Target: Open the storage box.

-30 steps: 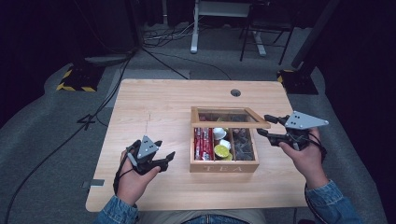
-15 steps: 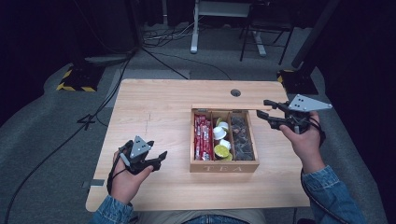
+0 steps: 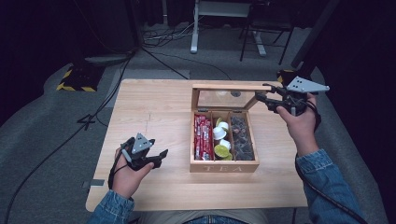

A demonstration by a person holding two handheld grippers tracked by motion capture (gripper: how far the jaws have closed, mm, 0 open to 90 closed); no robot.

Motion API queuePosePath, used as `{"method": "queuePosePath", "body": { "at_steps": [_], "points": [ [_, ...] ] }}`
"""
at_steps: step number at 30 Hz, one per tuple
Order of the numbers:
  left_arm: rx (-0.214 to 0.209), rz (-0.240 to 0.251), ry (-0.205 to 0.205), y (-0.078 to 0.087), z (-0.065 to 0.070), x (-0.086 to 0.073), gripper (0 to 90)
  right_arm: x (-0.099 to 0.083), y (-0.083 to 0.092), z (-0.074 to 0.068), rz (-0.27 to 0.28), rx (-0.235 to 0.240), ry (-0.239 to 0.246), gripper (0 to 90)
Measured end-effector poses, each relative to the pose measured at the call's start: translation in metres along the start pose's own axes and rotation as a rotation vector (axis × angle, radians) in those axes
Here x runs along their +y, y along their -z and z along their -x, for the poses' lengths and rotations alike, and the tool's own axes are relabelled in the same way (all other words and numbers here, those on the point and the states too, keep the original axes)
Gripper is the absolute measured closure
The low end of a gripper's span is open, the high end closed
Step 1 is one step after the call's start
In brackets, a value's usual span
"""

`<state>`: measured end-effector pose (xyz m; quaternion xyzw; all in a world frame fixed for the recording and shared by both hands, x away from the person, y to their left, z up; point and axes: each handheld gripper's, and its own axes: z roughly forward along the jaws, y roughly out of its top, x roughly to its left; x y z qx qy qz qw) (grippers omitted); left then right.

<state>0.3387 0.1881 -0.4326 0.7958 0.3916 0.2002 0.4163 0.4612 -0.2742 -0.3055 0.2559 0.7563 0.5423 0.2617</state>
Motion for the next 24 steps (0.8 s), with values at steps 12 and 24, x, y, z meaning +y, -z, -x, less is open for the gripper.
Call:
{"method": "queuePosePath", "body": {
  "at_steps": [12, 24],
  "points": [
    [-0.025, -0.017, -0.005, -0.012, -0.003, 0.004, 35.3, 0.009, -0.021, 0.020, 0.033, -0.028, -0.096, 49.4],
    [-0.049, -0.016, -0.008, -0.020, -0.004, 0.008, 35.2, 0.017, -0.047, 0.035, 0.011, -0.087, -0.127, 47.4]
  ]
}}
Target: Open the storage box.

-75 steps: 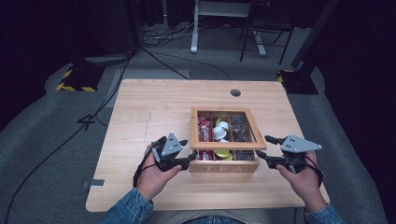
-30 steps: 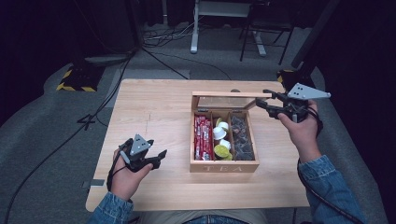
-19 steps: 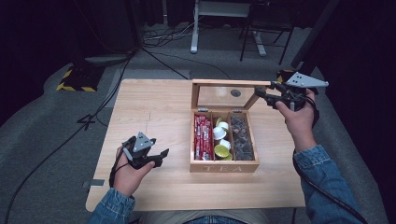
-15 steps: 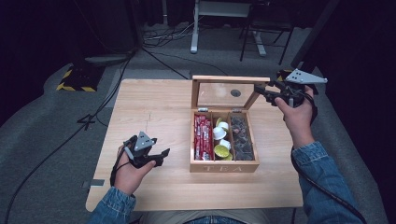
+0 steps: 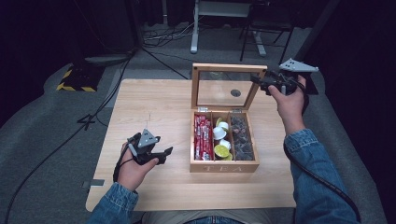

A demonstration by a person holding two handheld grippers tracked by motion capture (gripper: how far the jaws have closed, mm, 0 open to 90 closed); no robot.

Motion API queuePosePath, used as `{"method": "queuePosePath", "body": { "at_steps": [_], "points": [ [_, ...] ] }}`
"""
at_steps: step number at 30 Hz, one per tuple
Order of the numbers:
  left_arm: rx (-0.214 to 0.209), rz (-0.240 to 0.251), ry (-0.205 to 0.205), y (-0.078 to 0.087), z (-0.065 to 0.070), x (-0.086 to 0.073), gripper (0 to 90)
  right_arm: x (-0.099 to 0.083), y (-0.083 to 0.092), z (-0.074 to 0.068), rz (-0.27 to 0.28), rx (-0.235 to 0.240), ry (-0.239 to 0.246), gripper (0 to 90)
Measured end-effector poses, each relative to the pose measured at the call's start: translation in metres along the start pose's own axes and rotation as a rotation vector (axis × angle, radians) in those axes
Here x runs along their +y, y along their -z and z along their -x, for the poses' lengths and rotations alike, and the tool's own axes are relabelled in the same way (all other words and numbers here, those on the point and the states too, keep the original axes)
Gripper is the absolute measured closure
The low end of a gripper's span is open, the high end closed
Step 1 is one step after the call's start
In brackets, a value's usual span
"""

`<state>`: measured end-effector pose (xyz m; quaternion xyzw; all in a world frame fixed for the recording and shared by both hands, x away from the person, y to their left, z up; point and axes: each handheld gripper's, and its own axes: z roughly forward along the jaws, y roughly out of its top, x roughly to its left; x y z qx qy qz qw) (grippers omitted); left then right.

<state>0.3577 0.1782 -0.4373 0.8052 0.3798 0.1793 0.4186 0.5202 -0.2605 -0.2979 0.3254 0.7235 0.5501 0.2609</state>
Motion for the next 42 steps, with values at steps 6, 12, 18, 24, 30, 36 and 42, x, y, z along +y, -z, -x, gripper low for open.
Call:
{"method": "queuePosePath", "body": {
  "at_steps": [6, 12, 18, 24, 30, 36, 42],
  "points": [
    [-0.012, 0.000, -0.005, -0.004, -0.001, 0.002, 35.1, -0.009, -0.016, 0.008, -0.017, -0.006, -0.032, 46.3],
    [-0.018, -0.003, -0.003, -0.008, -0.002, 0.003, 35.1, -0.015, -0.027, 0.011, -0.027, -0.018, -0.040, 43.3],
    [-0.025, -0.013, -0.006, -0.010, -0.002, 0.002, 34.9, -0.018, -0.036, 0.014, -0.047, -0.040, -0.032, 42.0],
    [-0.024, -0.025, -0.010, -0.012, -0.004, 0.000, 34.8, -0.028, -0.046, 0.017, -0.069, -0.058, -0.040, 40.3],
    [-0.026, -0.035, -0.002, -0.014, -0.005, -0.002, 34.8, -0.036, -0.053, 0.019, -0.099, -0.069, -0.050, 39.1],
    [-0.024, -0.046, 0.006, -0.014, -0.007, -0.006, 34.8, -0.043, -0.058, 0.022, -0.125, -0.080, -0.061, 37.7],
    [-0.013, -0.054, 0.013, -0.013, -0.012, -0.009, 34.8, -0.049, -0.061, 0.024, -0.146, -0.089, -0.075, 36.2]
  ]
}}
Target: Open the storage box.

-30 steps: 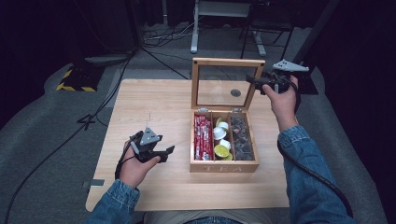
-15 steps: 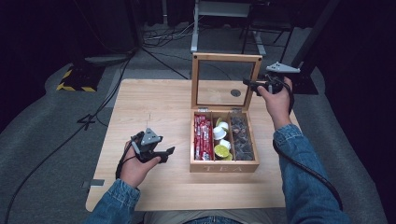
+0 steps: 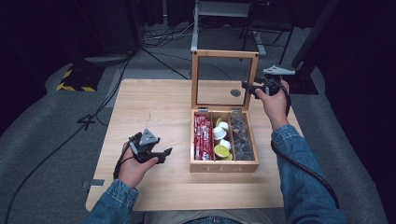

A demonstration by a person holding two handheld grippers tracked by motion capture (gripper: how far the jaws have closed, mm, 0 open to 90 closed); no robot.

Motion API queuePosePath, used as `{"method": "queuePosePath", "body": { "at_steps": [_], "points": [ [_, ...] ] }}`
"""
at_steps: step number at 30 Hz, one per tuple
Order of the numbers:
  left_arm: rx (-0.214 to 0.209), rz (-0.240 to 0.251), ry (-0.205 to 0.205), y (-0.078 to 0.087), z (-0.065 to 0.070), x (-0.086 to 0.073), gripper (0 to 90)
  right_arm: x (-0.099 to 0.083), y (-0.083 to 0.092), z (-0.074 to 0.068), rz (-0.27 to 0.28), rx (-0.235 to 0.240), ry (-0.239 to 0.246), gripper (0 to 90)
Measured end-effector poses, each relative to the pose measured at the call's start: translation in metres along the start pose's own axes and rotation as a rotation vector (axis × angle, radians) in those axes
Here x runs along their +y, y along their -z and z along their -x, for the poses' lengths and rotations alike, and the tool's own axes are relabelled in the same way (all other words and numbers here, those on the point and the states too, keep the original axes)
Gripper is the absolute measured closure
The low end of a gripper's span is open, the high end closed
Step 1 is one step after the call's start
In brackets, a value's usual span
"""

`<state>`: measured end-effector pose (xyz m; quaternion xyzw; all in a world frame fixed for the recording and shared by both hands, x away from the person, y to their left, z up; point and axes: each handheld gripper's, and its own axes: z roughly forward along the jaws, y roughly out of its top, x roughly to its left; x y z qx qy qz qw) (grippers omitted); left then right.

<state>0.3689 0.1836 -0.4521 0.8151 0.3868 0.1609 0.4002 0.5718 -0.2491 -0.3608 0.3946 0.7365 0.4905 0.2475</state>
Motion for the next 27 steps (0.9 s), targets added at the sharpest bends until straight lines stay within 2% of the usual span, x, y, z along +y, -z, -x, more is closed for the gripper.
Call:
{"method": "queuePosePath", "body": {
  "at_steps": [2, 4, 12, 20, 27],
  "points": [
    [-0.003, 0.003, 0.012, 0.000, 0.000, -0.001, 34.7, -0.001, -0.002, 0.001, -0.009, -0.005, -0.002, 36.1],
    [0.005, 0.003, 0.001, 0.001, -0.002, -0.001, 34.7, -0.002, -0.003, 0.001, -0.011, -0.006, -0.009, 35.7],
    [-0.003, -0.002, 0.009, 0.000, -0.002, -0.001, 34.6, -0.001, -0.003, 0.001, -0.011, -0.017, -0.019, 31.0],
    [0.001, -0.001, 0.016, 0.002, -0.006, -0.001, 33.4, 0.004, 0.012, 0.000, 0.010, -0.015, -0.028, 30.1],
    [-0.007, -0.004, 0.026, 0.004, -0.007, -0.001, 32.8, 0.010, 0.032, -0.009, 0.005, 0.029, -0.024, 32.4]
  ]
}}
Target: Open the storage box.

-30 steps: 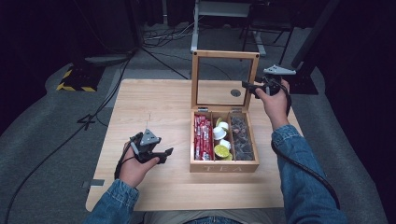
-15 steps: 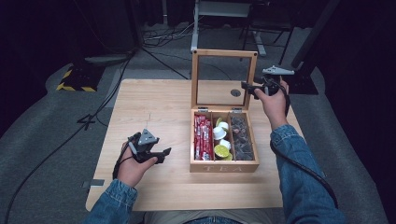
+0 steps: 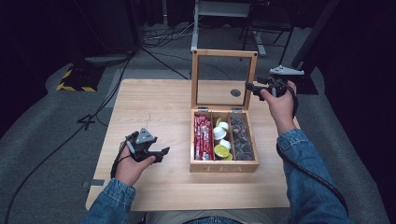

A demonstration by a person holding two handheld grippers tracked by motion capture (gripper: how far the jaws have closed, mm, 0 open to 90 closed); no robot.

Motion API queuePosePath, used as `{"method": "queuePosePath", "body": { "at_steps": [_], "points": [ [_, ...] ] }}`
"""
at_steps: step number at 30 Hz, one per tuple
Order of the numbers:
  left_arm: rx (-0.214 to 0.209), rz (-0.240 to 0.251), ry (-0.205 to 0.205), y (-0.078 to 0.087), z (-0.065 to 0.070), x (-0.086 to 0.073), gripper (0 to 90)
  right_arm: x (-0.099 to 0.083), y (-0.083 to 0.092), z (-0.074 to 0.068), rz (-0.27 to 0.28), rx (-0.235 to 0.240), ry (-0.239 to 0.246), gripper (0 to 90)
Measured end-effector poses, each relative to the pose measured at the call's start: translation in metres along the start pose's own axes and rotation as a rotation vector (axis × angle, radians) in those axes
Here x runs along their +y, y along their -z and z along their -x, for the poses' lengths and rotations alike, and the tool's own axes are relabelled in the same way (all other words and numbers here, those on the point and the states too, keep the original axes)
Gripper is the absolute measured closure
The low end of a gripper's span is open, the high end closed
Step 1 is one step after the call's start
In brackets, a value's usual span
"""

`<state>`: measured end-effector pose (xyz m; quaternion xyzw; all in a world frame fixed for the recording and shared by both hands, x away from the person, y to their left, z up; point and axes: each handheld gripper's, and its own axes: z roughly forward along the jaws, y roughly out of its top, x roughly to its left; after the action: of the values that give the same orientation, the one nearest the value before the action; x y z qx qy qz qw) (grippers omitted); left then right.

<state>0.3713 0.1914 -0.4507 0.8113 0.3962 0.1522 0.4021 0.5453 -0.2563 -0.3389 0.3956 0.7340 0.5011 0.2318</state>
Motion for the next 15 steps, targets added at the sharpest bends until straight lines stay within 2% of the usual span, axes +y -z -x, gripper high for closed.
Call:
{"method": "queuePosePath", "body": {
  "at_steps": [8, 10, 12, 15],
  "points": [
    [-0.020, -0.010, 0.007, 0.001, -0.004, 0.002, 32.2, 0.007, 0.022, -0.019, -0.009, 0.055, 0.030, 34.0],
    [-0.025, -0.015, 0.014, 0.000, -0.005, 0.003, 32.2, 0.008, 0.027, -0.027, -0.002, 0.072, 0.042, 33.8],
    [-0.026, -0.021, 0.004, -0.001, -0.005, 0.004, 32.2, 0.008, 0.031, -0.035, -0.005, 0.091, 0.053, 32.7],
    [-0.033, -0.016, 0.011, -0.003, -0.003, 0.006, 32.2, 0.008, 0.034, -0.050, -0.004, 0.137, 0.073, 30.7]
  ]
}}
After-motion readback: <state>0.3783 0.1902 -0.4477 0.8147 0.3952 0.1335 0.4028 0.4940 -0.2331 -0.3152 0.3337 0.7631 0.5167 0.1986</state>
